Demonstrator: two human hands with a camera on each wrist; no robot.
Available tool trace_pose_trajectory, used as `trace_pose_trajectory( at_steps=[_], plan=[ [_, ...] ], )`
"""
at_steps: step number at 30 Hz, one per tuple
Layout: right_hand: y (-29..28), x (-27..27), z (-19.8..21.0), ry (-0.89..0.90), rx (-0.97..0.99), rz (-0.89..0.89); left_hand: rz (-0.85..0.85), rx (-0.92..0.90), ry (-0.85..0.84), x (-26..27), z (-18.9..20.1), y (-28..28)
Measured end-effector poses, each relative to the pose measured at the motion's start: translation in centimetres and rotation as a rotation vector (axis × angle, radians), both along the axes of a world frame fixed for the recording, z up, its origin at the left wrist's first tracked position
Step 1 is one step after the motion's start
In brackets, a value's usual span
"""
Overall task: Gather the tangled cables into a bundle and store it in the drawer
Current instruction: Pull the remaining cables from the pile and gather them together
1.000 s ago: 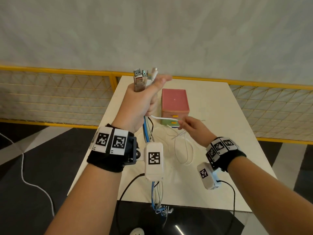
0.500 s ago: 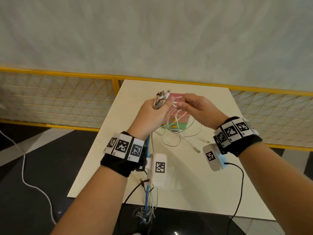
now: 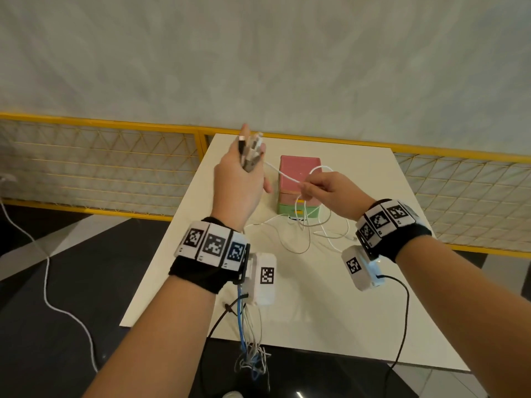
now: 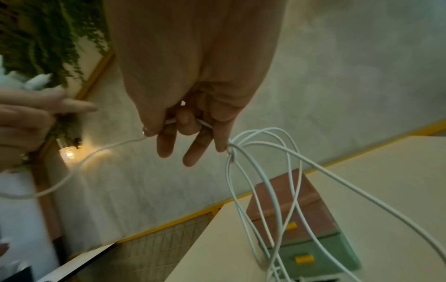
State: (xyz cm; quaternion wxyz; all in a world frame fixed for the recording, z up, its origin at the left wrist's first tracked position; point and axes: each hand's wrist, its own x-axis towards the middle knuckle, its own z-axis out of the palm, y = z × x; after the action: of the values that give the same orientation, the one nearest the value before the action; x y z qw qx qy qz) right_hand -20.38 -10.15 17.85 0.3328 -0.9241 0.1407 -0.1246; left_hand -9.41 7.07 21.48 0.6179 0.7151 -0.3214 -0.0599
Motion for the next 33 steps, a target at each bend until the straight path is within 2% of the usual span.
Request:
trace_pose_trajectory(
  at_steps=[3,5,7,10,13,16,19,21,23,26,28,30,33],
  plan=[
    [1.5,0.3,1.2,-0.047,-0.030,0.076,-0.178,0.274,-0.093,-1.0,-0.8,-0.7],
    [1.8,0.3,1.8,-0.118,-0.045,0.088,-0.232,0.362,-0.081,-1.2,-1.3,-0.9],
    [1.4,0.1,1.8,-0.144,-0.032,0.107,-0.223,0.321,-0.018,-1.1,-1.7,-0.9],
    [0.7,-0.4,0.6,-0.080,0.010,0.104,-0.172,0.150,0.081,-0.8,-1.0,-0.6],
    [-0.5,-0.9,-1.9,-0.035,0.068,0.044,-0.103,-0.032,0.166,-0.5,0.7,0.0],
    [-2.1,-1.6,-4.6,0.074,0.033,-0.035,-0.027,-0.178,0.246,0.2,2.4,1.1],
    [-2.7,-1.9,-5.2,0.135,0.002,-0.056,0.026,-0.134,0.201,1.5,2.8,1.8],
    [-2.6,-1.7,-4.6,0.117,-0.020,-0.064,0.077,-0.052,0.122,1.9,2.4,1.9],
    [-2.6,-1.0,-3.7,0.078,-0.027,-0.076,0.096,-0.085,0.060,1.6,1.7,1.7],
    [-2.1,-0.1,-2.0,0.048,-0.059,-0.053,-0.042,-0.178,-0.028,0.5,0.1,0.7],
    [-1.5,0.6,-0.8,0.034,-0.133,-0.008,-0.166,-0.087,-0.111,-0.3,-0.5,0.0],
    [-0.9,1.2,0.2,-0.005,-0.202,0.056,-0.235,0.141,-0.196,-1.0,-0.5,-0.5],
    [-0.3,1.5,1.5,-0.077,-0.291,0.201,-0.215,0.418,-0.237,-0.8,-0.8,-1.1]
  ],
)
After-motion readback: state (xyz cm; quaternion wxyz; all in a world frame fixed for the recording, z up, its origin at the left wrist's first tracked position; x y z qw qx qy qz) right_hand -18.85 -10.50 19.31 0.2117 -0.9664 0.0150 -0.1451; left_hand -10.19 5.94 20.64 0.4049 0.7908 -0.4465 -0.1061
